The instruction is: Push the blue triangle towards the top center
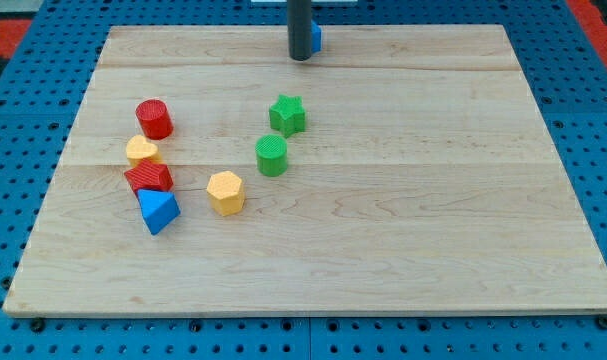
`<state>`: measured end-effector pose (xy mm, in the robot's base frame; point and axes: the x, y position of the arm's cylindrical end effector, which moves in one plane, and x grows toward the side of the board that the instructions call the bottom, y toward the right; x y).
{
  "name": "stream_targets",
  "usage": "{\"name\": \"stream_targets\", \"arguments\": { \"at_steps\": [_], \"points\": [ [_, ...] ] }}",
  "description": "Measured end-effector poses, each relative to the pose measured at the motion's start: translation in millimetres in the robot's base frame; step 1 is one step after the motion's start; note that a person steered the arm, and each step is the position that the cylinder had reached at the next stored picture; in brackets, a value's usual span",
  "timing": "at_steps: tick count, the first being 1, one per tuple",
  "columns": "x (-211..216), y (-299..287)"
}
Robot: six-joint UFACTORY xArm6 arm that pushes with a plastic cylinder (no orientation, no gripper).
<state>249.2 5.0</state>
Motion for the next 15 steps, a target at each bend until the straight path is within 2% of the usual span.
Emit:
{"name": "stream_targets", "arguments": {
  "at_steps": [1, 2, 3, 4, 5, 6, 7, 8, 10, 13, 15],
  "points": [
    [50.5, 4.7],
    [114.9, 40.2],
    [200.3, 57.7],
    [288.8, -13.5],
    [340.1, -124.2],
    [336.1, -180.6],
    [317.7, -187.4],
    [281.9, -184.0],
    [253.5, -124.5],
    [128.0, -91.5],
    [109.9, -26.0]
  ]
}}
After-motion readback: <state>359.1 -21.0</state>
